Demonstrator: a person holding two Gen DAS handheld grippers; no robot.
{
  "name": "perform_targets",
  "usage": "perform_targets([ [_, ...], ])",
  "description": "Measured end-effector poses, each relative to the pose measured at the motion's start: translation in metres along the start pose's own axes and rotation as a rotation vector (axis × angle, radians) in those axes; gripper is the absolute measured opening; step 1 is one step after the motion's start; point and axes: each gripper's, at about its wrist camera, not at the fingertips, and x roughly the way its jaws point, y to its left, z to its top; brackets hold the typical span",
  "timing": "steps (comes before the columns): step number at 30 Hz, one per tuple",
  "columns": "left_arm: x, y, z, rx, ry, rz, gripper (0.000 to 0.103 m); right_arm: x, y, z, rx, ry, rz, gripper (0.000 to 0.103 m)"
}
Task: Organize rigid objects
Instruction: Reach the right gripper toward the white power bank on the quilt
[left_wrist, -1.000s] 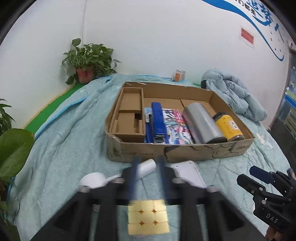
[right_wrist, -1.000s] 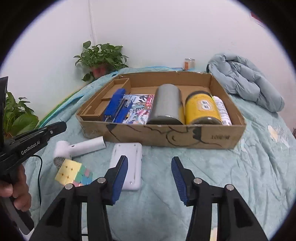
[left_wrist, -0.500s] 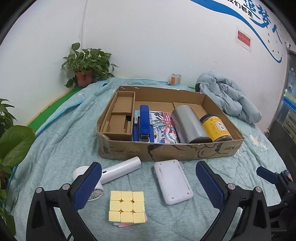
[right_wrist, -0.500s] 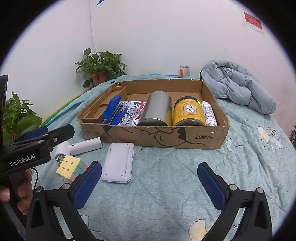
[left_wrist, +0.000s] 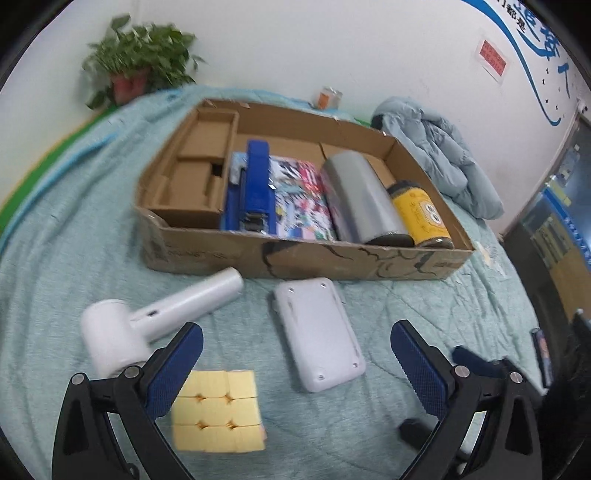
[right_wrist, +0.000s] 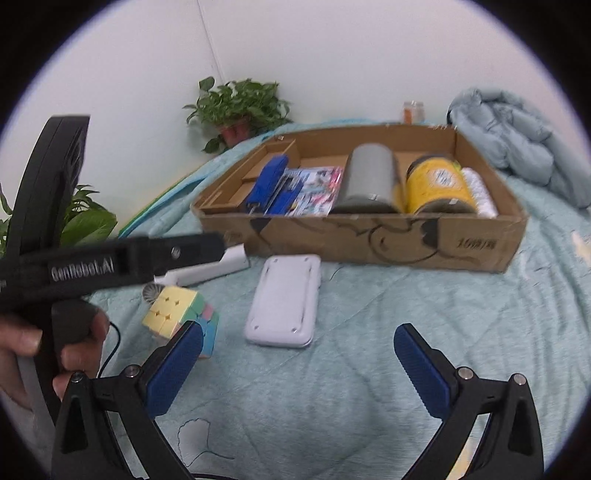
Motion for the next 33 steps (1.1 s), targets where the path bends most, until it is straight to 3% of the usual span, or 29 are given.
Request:
perform_targets([
  [4, 0.035, -0.001, 0.011, -0.051, 0.176, -0.177, 0.102, 0.018, 0.001, -0.004, -0.009, 0.034, 0.029, 0.102],
  [6, 0.048, -0.005, 0.015, -0.04, 0.204, -0.199, 0.101, 0.022, 0.004, -0.004, -0.03, 0.035, 0.049, 0.1],
  [11, 0.084, -0.006, 0.023, -0.079, 0.303, -0.238, 0.083, 0.024, 0.008, -0.005, -0.047, 0.035, 0.069, 0.1],
  [15, 0.1, -0.008, 0.027, -0.076, 0.335, -0.159, 0.082, 0.023, 0.006, -0.008, -0.052, 0.048, 0.069, 0.095],
  [19, 0.101, -0.009, 0.028, -0.086, 0.344, -0.177, 0.067, 0.021, 0.003, -0.011, -0.044, 0.05, 0.059, 0.093],
  [23, 0.103, -0.011, 0.025, -0.077, 0.352, -0.189, 0.067, 0.022, -0.003, -0.013, -0.044, 0.058, 0.053, 0.092],
  [28, 0.117, -0.007, 0.018, -0.075, 0.371, -0.087, 0.056, 0.033, 0.001, -0.004, -0.103, 0.083, 0.041, 0.092],
  [33, 0.123, -0.007, 0.018, -0.089, 0.378, -0.129, 0.051, 0.053, 0.001, 0.006, -0.124, 0.118, 0.018, 0.09],
])
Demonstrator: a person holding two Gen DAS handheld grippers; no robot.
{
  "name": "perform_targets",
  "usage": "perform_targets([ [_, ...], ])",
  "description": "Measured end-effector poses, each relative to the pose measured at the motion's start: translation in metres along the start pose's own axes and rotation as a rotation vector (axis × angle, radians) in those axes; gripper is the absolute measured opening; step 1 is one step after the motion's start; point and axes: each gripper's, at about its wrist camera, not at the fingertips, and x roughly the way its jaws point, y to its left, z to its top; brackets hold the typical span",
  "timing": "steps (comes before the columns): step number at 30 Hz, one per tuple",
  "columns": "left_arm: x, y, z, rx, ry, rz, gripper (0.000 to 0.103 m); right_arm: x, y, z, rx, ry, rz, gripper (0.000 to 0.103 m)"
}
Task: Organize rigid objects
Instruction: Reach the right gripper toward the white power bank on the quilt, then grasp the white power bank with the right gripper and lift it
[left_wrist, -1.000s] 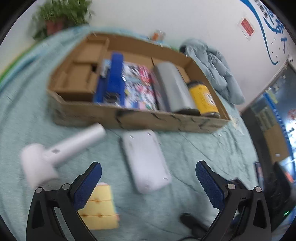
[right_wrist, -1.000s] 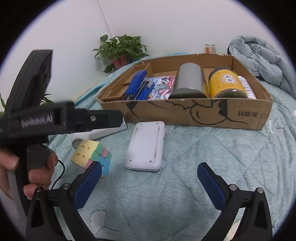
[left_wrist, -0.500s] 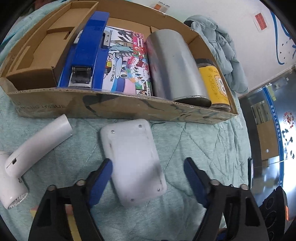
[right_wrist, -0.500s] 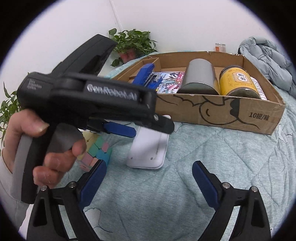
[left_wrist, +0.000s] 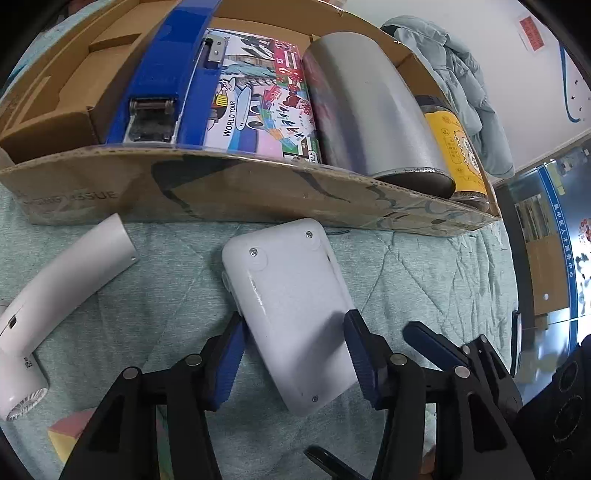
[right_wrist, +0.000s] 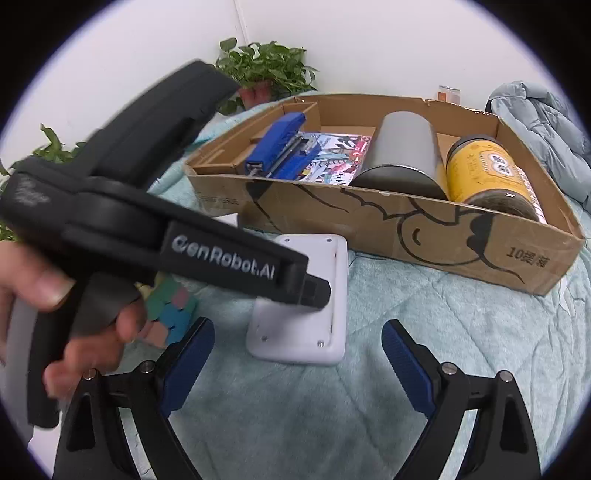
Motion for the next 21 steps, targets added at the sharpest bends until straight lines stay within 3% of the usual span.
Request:
perform_targets([
  [4, -0.001, 0.0, -0.001, 0.01, 0.0, -0.018, 0.041, 0.012, -0.005, 0.002, 0.007, 0.026, -0.015, 0.075],
  [7, -0.005, -0.001, -0.002, 0.024, -0.002, -0.015, 0.039, 0.022, -0.012, 0.002, 0.056, 0.068, 0.022, 0.066],
  [14, -0.004, -0.019, -0.021, 0.061, -0.002, -0.009, 0.037, 0.012, -0.014, -0.013, 0.098, 0.074, 0.023, 0.065],
  [21, -0.023, -0.041, -0.04, 0.118, -0.073, 0.028, 0.029, -0.003, -0.014, -0.024, 0.164, 0.059, 0.013, 0.065],
])
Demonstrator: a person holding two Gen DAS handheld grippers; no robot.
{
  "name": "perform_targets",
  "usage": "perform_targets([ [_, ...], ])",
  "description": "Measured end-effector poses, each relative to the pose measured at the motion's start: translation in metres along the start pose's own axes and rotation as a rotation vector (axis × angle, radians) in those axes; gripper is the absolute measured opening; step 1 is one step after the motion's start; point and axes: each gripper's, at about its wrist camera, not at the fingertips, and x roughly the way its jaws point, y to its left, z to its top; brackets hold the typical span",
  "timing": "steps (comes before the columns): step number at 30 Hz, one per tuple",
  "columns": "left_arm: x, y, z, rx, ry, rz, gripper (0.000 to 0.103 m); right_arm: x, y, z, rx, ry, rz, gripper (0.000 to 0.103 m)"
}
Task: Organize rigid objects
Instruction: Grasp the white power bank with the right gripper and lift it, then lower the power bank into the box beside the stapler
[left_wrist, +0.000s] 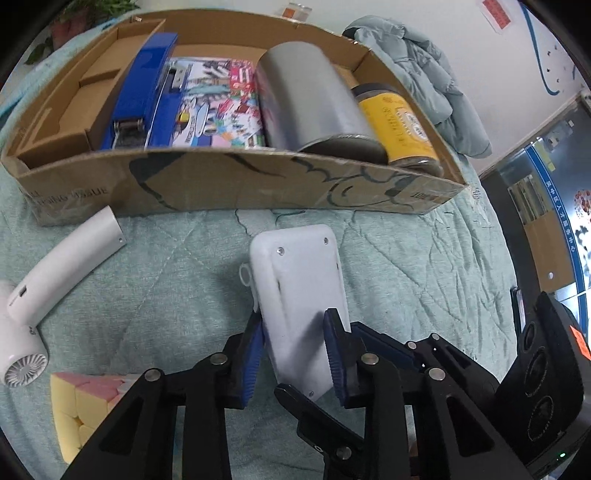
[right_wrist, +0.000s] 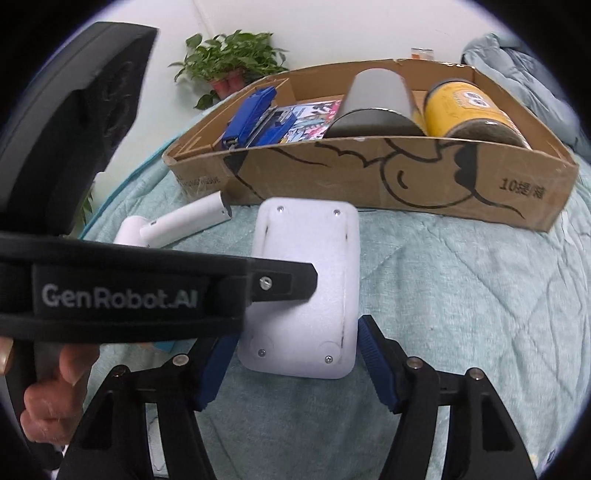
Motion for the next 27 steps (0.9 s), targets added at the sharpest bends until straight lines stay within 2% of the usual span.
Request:
perform_targets([
  [7, -0.052, -0.017, 0.009, 0.043, -0.12, 0.002, 0.029, -0.034, 0.017, 0.015, -0.02, -0.119, -0.011, 0.065],
  [13, -0.094, -0.02, 0.036, 0.075, -0.193, 0.012, 0.028, -0.05, 0.033, 0.044, -0.046, -0.2, -0.023, 0.065],
  [20, -0.114, -0.003, 0.078, 0.077, -0.221, 0.009, 0.027, -0.041, 0.039, 0.087, -0.041, -0.214, -0.004, 0.065],
  [27, -0.099, 0.015, 0.122, 0.066, -0.174, -0.014, 0.025, -0.021, 0.029, 0.115, 0.002, -0.177, 0.0, 0.065],
])
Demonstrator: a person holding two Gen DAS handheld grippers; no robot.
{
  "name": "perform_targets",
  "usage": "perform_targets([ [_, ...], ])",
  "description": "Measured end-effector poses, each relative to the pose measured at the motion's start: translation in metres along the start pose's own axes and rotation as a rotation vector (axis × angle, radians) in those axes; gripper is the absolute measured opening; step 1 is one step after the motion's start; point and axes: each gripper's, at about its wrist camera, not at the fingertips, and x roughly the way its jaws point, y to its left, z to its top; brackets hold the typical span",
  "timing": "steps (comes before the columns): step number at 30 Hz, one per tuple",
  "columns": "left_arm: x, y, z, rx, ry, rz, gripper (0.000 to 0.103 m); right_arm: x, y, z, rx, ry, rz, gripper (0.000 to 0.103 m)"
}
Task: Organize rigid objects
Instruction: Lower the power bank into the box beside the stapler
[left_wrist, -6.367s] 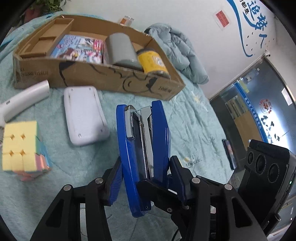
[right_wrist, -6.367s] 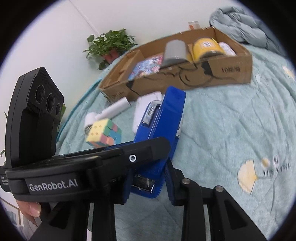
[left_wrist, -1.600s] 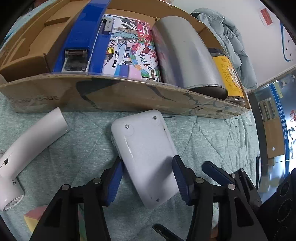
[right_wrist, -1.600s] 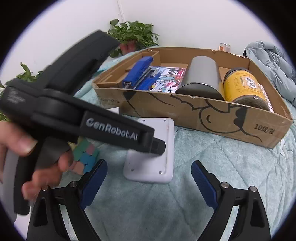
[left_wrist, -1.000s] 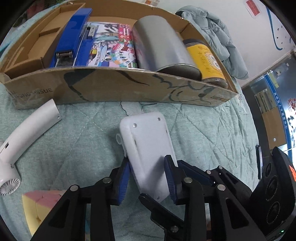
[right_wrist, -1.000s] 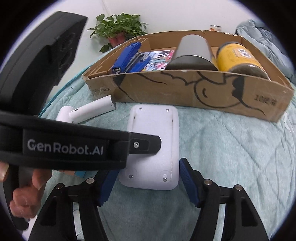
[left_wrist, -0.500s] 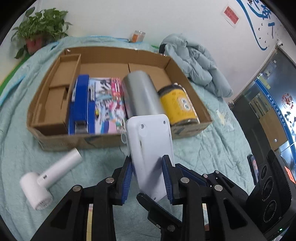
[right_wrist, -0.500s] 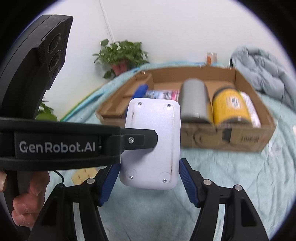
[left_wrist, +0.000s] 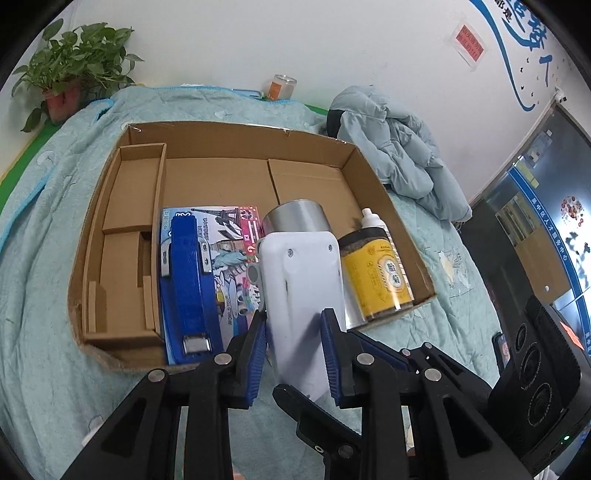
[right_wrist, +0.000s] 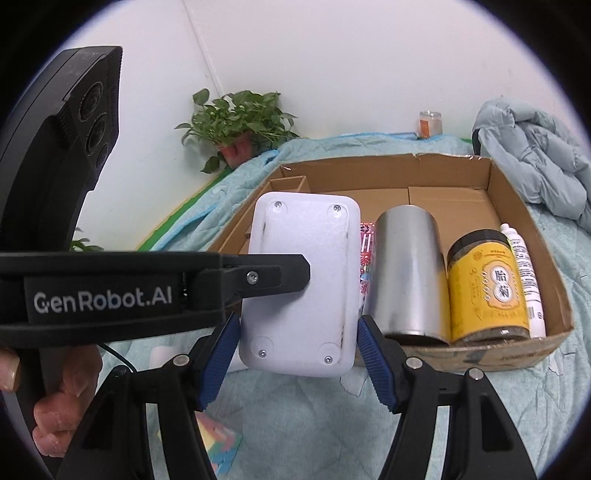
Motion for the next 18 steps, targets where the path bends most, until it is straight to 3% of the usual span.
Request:
perform_targets([
  [10, 0.06, 0.037, 0.026, -0.079, 0.091, -0.051, 0.025, 0.044, -0.021, 0.015, 0.076, 0.108, -0.019, 0.065],
  [14, 0.079, 0.051, 0.033, -0.109, 0.118, -0.07, 0.03, 0.059, -0.025, 0.02, 0.083, 0.15, -0.036, 0.065],
  [18, 0.084, 0.057, 0.032, -0.097, 0.135, -0.004, 0.03, 0.059, -0.02, 0.018, 0.056, 0.15, -0.047, 0.065],
])
